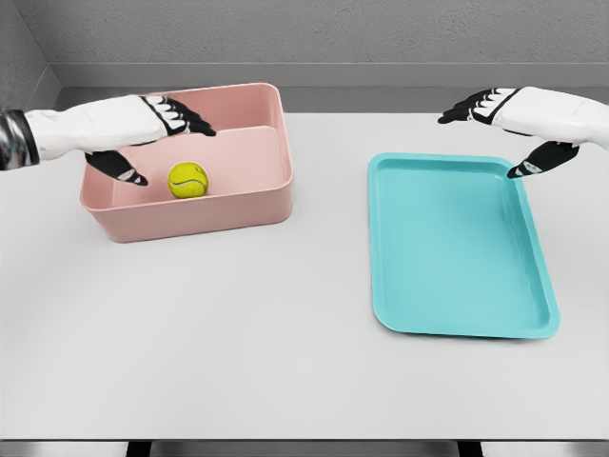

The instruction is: Put the tennis from the blue tray into the pink basket with both arms

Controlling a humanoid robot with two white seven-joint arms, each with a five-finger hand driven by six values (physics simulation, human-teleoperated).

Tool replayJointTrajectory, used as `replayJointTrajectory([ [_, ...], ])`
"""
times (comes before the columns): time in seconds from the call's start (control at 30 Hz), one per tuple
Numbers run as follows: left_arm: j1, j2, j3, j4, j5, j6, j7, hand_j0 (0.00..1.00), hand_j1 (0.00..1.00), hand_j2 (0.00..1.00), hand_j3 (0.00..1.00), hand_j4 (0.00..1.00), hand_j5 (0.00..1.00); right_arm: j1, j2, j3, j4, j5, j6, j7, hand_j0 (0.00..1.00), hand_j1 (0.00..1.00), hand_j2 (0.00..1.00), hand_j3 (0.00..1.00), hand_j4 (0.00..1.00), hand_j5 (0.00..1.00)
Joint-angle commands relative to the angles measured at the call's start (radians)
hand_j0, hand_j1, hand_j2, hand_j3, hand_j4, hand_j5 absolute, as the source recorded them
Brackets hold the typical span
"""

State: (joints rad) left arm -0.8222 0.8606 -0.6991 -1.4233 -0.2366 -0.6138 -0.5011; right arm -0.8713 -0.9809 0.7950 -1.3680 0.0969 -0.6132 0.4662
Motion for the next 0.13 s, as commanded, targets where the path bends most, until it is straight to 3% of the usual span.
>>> replayJointTrajectory([
  [0.0, 0.002, 0.121, 0.004, -0.140, 0.083, 0.003, 0.009, 1.00, 1.00, 1.00, 1.00, 1.00, 1.00, 0.000, -0.004, 0.000, -0.006, -0.006, 0.002, -0.001, 1.00, 1.00, 1.00, 1.00, 1.00, 1.00],
  [0.1, 0.032, 0.135, 0.006, -0.137, 0.080, 0.003, 0.015, 1.00, 1.00, 1.00, 1.00, 1.00, 1.00, -0.002, -0.004, 0.000, -0.006, -0.006, 0.002, -0.001, 1.00, 1.00, 1.00, 1.00, 1.00, 1.00],
])
